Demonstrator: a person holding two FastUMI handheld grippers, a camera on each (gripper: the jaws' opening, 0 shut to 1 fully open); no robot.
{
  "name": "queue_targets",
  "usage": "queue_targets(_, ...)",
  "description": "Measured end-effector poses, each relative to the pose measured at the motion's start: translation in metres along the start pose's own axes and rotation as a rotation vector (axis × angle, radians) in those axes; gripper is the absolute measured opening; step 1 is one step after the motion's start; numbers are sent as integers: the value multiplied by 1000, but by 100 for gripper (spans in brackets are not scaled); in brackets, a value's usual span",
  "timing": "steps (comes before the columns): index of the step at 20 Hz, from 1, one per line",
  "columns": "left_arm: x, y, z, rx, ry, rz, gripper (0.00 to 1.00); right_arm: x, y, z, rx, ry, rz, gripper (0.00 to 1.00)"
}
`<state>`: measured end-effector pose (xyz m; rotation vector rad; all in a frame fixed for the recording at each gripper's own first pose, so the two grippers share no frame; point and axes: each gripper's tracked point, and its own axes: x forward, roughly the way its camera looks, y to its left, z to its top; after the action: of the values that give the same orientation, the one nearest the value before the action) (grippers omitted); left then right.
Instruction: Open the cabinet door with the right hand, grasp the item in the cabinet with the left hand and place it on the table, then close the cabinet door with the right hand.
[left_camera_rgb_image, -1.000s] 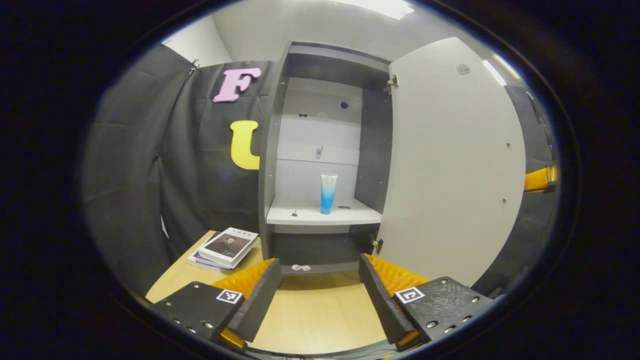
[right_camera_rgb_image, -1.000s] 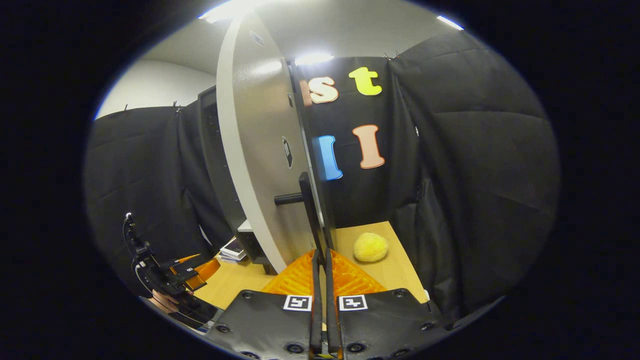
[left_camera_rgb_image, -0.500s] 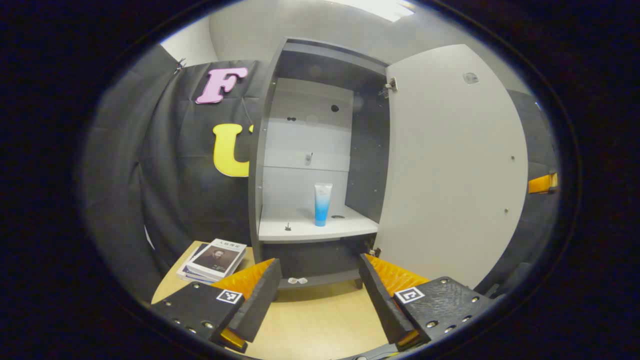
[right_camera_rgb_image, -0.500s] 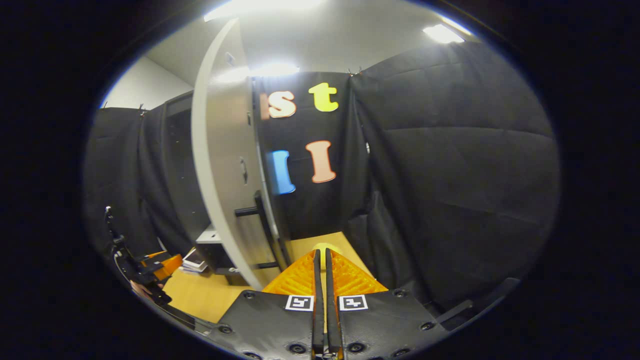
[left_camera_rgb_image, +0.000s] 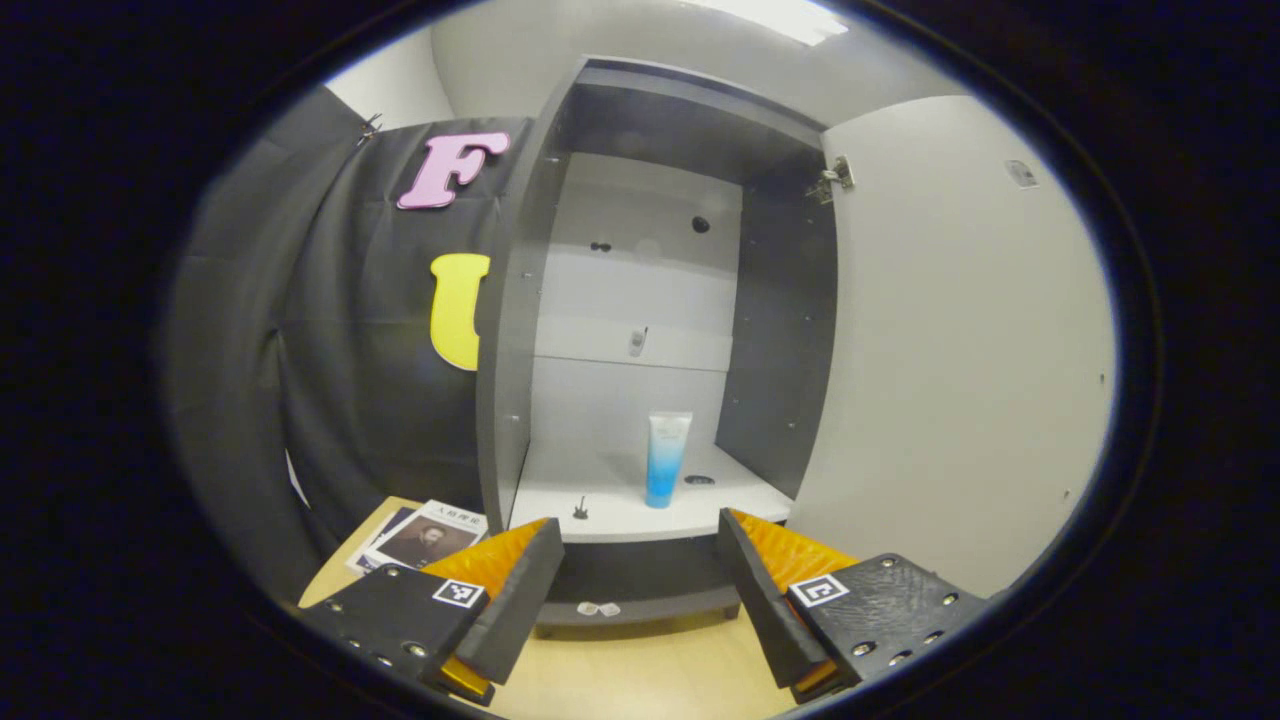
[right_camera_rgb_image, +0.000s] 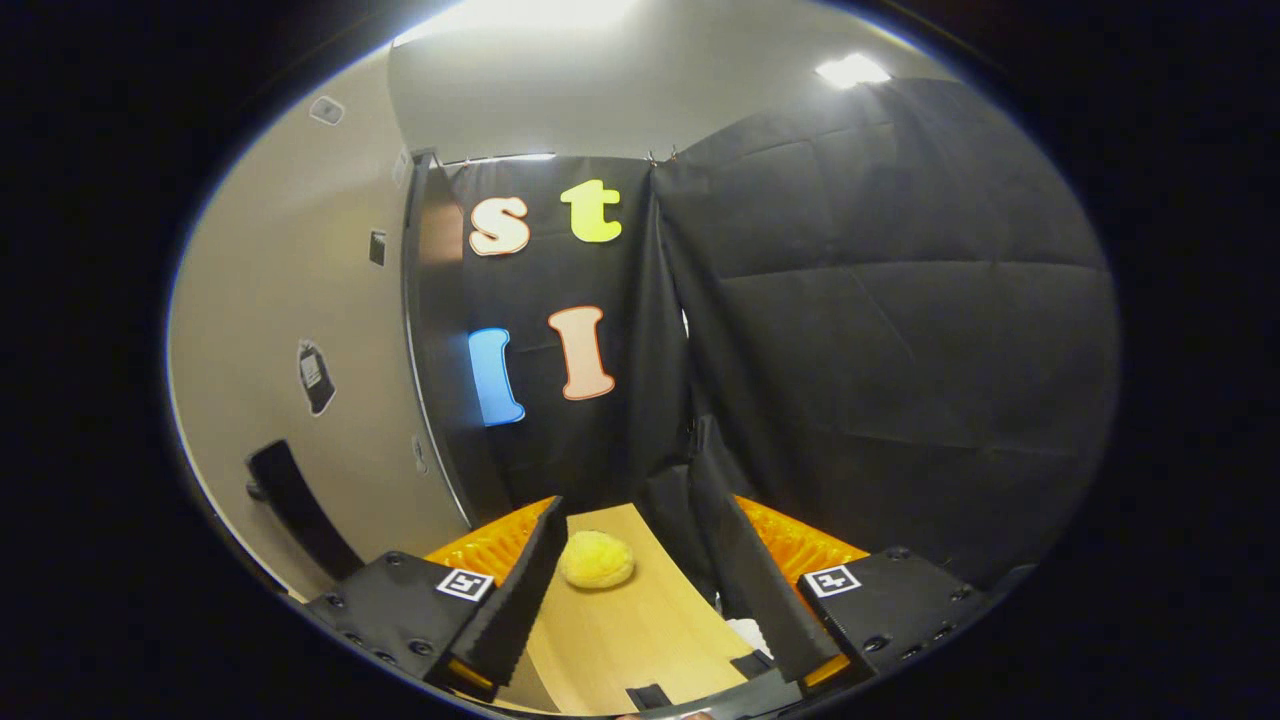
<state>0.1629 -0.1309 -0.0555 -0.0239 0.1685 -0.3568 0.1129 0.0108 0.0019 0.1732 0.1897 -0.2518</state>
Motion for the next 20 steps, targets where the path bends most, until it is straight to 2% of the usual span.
queue_targets(1, 12, -1, 4, 3, -5, 8, 94, 13, -13, -2, -19, -2, -24, 100)
queue_targets(4, 43, -7, 15, 12, -14, 28, 94, 42, -42, 4, -46, -9, -77, 99)
queue_targets(5, 54, -9, 18, 18, -21, 33, 94, 51, -42, 5, -38, -13, -77, 92)
queue_targets(6, 65, -9, 20, 26, -23, 39, 94, 60, -43, 4, -28, -15, -73, 98)
queue_targets(12, 131, -23, 12, 31, -10, 34, 93, 103, -43, -4, -42, 12, -42, 98)
queue_targets(18, 184, -26, -7, 44, 14, 62, 93, 132, -66, 5, 13, -5, -80, 98)
queue_targets(20, 199, -26, -16, 70, 33, 81, 96, 138, -69, 4, 17, 6, -79, 98)
